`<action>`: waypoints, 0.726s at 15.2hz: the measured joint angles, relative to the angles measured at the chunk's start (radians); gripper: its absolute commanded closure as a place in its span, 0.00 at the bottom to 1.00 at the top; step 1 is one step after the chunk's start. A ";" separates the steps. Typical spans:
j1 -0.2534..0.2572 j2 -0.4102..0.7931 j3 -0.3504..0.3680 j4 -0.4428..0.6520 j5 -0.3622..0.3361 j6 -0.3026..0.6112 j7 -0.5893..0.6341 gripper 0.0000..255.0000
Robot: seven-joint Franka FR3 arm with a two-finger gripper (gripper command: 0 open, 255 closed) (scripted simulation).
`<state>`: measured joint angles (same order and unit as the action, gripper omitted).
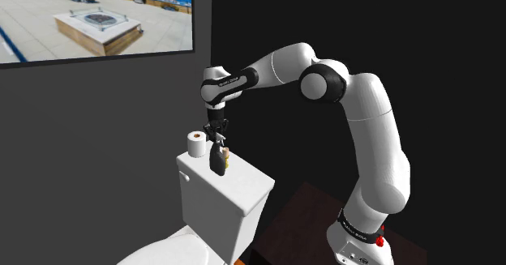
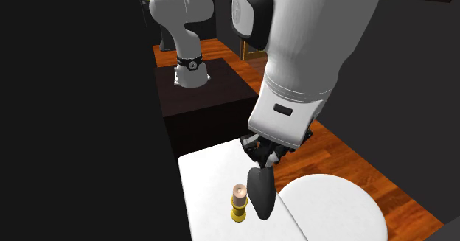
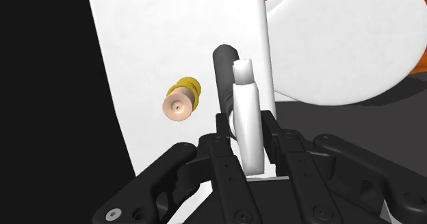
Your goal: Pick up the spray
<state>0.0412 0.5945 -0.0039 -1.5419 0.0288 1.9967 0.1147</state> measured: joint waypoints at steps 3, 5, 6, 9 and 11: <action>0.000 -0.013 0.000 0.006 0.000 -0.020 0.000 1.00; 0.000 -0.023 0.000 0.015 -0.001 -0.039 0.002 1.00; 0.001 -0.027 0.000 0.022 -0.001 -0.050 0.002 1.00; 0.000 -0.043 -0.001 0.040 -0.001 -0.084 0.002 1.00; 0.000 -0.054 -0.001 0.049 -0.001 -0.104 0.002 1.00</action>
<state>0.0408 0.5400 -0.0045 -1.4931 0.0275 1.8925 0.1169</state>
